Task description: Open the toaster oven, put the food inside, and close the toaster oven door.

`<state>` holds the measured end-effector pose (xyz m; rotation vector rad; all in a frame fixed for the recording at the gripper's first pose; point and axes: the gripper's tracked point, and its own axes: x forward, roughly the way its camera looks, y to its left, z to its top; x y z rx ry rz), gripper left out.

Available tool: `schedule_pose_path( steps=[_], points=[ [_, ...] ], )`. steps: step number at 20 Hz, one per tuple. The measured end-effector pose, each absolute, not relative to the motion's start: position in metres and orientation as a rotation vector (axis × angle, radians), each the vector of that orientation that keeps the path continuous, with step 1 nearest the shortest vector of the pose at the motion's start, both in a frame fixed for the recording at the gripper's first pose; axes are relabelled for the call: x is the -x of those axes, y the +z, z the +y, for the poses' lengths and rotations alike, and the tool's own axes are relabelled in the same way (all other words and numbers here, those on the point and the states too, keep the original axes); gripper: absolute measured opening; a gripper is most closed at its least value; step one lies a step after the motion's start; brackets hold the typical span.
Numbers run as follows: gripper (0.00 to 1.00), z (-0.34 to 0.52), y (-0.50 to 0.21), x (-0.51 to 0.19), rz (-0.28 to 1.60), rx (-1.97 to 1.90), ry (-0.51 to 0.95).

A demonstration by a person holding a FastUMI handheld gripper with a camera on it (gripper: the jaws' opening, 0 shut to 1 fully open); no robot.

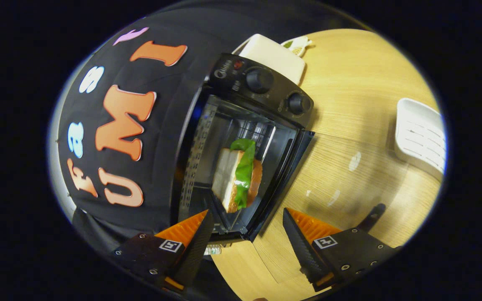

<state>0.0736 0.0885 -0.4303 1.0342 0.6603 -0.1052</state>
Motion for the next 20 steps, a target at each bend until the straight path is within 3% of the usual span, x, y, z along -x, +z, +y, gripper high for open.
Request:
schedule_pose_path(
  steps=[4, 9, 20],
  points=[
    [0.98, 0.083, -0.401, -0.027, 0.661, -0.785, 0.007],
    [0.98, 0.06, -0.403, 0.017, 0.677, -0.446, 0.033],
    [0.99, 0.053, -0.495, 0.06, 0.885, 0.017, 0.103]
  ],
)
